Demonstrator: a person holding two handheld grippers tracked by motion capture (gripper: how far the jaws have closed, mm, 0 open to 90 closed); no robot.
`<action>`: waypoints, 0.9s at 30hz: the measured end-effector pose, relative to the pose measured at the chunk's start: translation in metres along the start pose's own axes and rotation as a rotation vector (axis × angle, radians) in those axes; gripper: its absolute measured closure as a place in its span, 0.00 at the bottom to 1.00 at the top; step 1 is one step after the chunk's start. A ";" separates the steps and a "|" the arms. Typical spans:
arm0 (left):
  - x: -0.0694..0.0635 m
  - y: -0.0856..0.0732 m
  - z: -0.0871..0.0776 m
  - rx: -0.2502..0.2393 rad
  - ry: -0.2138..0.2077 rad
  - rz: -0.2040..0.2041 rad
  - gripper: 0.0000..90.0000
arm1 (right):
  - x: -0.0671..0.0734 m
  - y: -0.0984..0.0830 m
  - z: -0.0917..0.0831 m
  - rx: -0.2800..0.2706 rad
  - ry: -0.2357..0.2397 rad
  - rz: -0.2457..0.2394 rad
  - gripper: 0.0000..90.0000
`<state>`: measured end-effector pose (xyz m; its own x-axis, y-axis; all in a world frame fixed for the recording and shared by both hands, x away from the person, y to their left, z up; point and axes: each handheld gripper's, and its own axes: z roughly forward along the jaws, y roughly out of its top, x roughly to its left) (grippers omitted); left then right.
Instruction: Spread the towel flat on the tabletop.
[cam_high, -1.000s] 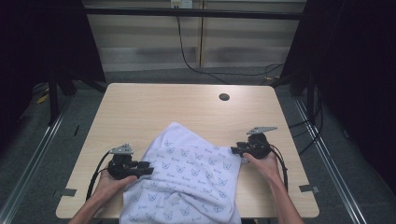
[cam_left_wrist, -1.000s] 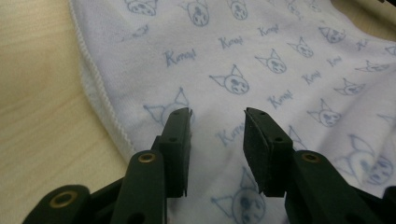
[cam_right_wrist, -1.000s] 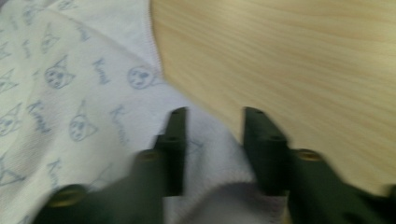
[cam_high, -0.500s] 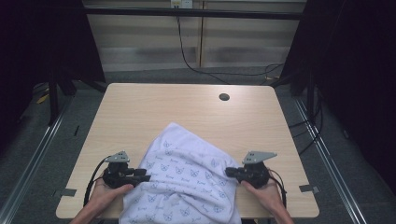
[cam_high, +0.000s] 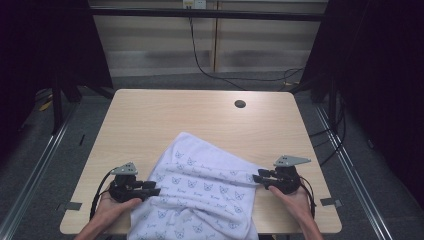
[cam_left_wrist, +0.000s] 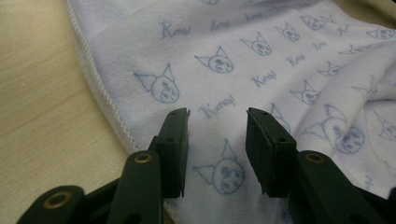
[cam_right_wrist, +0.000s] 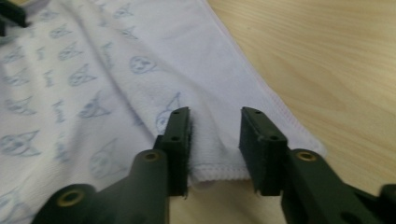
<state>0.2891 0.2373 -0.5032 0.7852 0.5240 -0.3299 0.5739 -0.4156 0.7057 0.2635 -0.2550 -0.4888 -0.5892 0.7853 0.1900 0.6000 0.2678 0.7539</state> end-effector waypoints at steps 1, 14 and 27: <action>0.000 0.000 0.000 0.000 -0.001 0.003 0.65 | -0.003 0.000 0.004 0.010 -0.010 0.002 0.67; 0.013 0.008 0.005 -0.030 0.023 -0.019 0.62 | -0.035 0.038 0.061 0.063 -0.160 0.010 0.42; 0.027 0.022 0.004 -0.052 0.090 -0.003 0.69 | 0.026 0.013 0.015 0.024 0.027 -0.065 0.63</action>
<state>0.3232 0.2397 -0.4989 0.7580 0.5911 -0.2758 0.5613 -0.3758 0.7373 0.2646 -0.2226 -0.4834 -0.6420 0.7503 0.1581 0.5721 0.3315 0.7502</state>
